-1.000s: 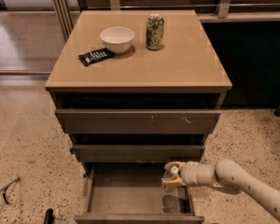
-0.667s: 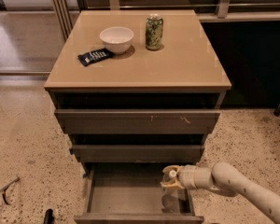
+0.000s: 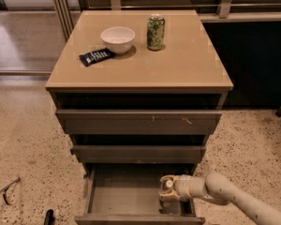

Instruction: Place blue plastic bottle into bottom drawer

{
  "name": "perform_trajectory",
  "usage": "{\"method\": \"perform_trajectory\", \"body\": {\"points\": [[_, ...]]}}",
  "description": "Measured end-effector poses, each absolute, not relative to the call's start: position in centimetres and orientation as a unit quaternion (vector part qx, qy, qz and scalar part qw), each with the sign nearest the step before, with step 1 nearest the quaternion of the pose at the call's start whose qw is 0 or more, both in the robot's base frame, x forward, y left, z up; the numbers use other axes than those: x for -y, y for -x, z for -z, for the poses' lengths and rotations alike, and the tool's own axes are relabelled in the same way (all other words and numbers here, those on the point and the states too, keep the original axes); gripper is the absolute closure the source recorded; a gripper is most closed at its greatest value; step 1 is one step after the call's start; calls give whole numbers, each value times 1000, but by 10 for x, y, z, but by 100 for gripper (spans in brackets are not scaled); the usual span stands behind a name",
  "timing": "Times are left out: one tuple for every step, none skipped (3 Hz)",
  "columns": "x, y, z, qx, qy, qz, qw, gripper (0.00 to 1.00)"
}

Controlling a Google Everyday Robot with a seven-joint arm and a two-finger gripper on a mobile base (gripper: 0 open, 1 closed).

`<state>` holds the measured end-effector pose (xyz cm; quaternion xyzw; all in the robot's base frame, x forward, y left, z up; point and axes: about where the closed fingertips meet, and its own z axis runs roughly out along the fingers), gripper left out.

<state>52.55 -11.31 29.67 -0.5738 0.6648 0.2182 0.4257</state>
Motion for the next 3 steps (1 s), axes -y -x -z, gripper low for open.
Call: {"method": "perform_trajectory", "body": {"points": [[107,-524,-274,-659,578,-224,425,100],[102,-525,-257,-657,579,-233,422,100],[99,-527,-243,-666,573,-244,412,100]]}}
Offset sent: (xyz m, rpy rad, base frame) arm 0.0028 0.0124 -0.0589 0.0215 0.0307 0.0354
